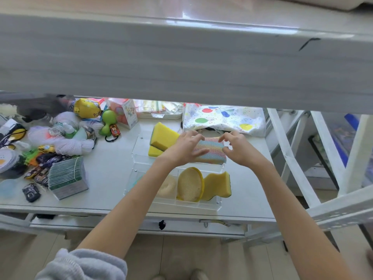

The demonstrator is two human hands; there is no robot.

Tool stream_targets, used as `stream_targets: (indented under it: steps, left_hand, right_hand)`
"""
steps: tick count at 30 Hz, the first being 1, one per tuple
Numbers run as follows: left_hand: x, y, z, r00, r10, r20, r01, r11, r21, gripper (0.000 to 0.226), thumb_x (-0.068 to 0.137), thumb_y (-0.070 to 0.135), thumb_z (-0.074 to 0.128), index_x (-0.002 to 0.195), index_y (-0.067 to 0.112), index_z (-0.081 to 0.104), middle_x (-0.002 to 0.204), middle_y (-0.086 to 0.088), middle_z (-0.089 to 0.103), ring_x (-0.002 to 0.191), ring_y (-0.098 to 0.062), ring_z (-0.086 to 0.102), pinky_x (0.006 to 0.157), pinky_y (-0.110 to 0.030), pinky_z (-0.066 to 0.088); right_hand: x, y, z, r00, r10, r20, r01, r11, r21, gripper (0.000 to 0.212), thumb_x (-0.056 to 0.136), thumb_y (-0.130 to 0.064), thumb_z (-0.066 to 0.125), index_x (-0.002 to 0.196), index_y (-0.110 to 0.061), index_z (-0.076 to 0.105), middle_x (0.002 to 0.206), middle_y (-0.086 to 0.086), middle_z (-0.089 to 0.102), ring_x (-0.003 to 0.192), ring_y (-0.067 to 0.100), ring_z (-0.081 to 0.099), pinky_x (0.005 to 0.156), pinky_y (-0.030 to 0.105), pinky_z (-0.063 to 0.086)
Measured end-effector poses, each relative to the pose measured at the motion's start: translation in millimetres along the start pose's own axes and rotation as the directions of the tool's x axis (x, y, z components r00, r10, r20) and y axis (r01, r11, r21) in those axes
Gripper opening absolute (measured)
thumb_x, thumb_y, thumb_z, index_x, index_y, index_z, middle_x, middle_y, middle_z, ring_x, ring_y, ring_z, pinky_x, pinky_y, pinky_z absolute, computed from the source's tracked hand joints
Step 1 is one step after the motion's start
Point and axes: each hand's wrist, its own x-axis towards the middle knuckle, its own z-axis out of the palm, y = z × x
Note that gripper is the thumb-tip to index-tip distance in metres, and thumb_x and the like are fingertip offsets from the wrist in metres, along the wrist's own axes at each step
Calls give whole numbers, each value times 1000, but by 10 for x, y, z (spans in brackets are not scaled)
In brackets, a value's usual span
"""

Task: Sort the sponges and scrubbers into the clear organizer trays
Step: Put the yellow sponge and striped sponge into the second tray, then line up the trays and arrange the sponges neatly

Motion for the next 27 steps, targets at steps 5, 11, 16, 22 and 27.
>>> stream_targets:
  steps: [5,11,16,22,27]
  left_hand:
    - [-165,-355,-182,998,-67,-19,69,985,161,50,92,51,46,133,21,47,143,-8,43,136,-27,33,118,-46,22]
    - [-409,-792,-330,988,-144,50,138,985,100,67,80,51,66,139,35,39,153,-5,26,143,-27,20,120,-51,13]
    - [-453,-870,-380,992,-124,23,122,988,91,63,82,42,68,138,33,41,153,-5,25,143,-28,16,119,-49,15]
    - [-341,-604,-284,998,52,-44,-44,985,166,39,86,33,65,123,24,58,147,-4,39,138,-25,24,114,-44,26]
    - [-154,-325,-180,999,49,6,-49,973,226,32,93,16,56,125,21,57,132,-5,54,126,-25,39,107,-40,29]
  right_hand:
    - [57,-166,173,998,-58,29,60,995,-79,43,88,-28,56,130,-24,49,141,9,39,133,28,32,110,42,31]
    - [117,-181,350,980,-17,197,52,983,-175,55,89,-56,48,138,-33,40,159,7,16,148,25,8,119,46,12]
    - [158,-268,435,980,-49,195,91,972,-215,54,90,-50,49,137,-24,38,147,5,38,136,25,33,112,41,28]
    - [244,-311,440,992,-24,127,50,977,-209,30,90,-29,53,120,-26,53,134,9,45,127,27,36,101,36,38]
    - [294,-334,369,990,-17,143,49,974,-220,31,87,-29,60,117,-25,54,129,6,49,121,23,42,85,33,45]
